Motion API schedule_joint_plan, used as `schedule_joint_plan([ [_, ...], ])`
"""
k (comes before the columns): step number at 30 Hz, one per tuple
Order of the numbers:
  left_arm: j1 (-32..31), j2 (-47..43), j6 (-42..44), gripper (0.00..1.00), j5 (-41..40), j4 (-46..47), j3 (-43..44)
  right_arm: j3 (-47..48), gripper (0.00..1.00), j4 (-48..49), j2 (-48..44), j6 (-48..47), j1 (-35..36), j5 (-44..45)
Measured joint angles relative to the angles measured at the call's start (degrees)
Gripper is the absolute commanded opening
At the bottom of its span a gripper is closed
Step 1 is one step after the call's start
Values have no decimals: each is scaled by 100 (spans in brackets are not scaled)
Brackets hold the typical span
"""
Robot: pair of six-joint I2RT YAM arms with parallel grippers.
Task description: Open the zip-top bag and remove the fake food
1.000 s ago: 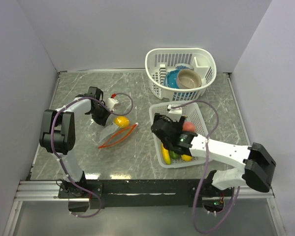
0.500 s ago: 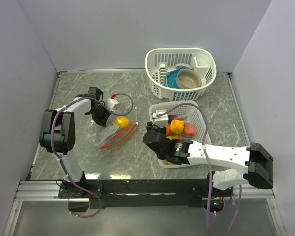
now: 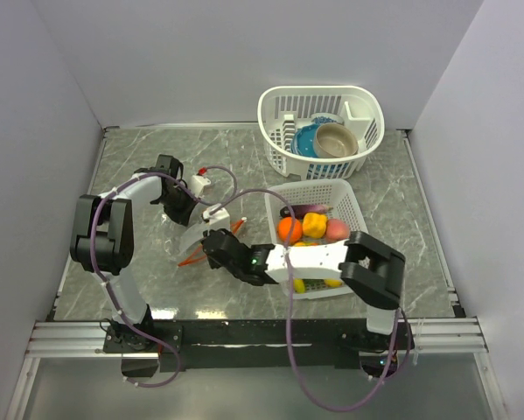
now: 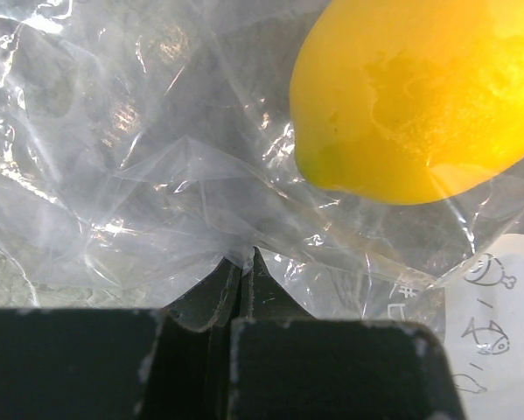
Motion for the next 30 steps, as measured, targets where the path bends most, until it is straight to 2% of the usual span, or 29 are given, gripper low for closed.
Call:
schedule_joint_plan([
  [4, 0, 0, 4, 1, 0, -2, 0, 308, 6, 7, 402, -42, -195, -221],
  [7, 0, 0, 4, 1, 0, -7, 0, 603, 14, -9, 702, -70, -398, -308],
  [8, 0, 0, 9, 1, 0, -9, 0, 669, 35, -7, 780, -92, -463, -315],
  [10, 2, 0, 33, 1, 0, -20, 0, 756, 57, 2, 927, -116, -579, -315],
  [11, 0, 0, 50, 1, 0, -28, 0, 782, 76, -2, 988, -127, -627, -295],
  [12, 0, 0, 66, 1, 0, -42, 0, 809, 84, -15, 1034, -181, -669, -271],
  [14, 2, 0, 107, 1, 2, -74, 0, 968, 93, -85, 1185, -321, -752, -164],
  [17, 2, 0, 153, 1, 0, -114, 0, 1261, 100, -120, 1366, -444, -817, 87],
  [23, 17, -2, 299, 1, 4, -138, -48, 1480, 100, -166, 1464, -634, -820, 654],
  [30, 39, -2, 455, 1, 24, -236, -63, 2249, 100, -380, 2116, -820, -820, 1137],
])
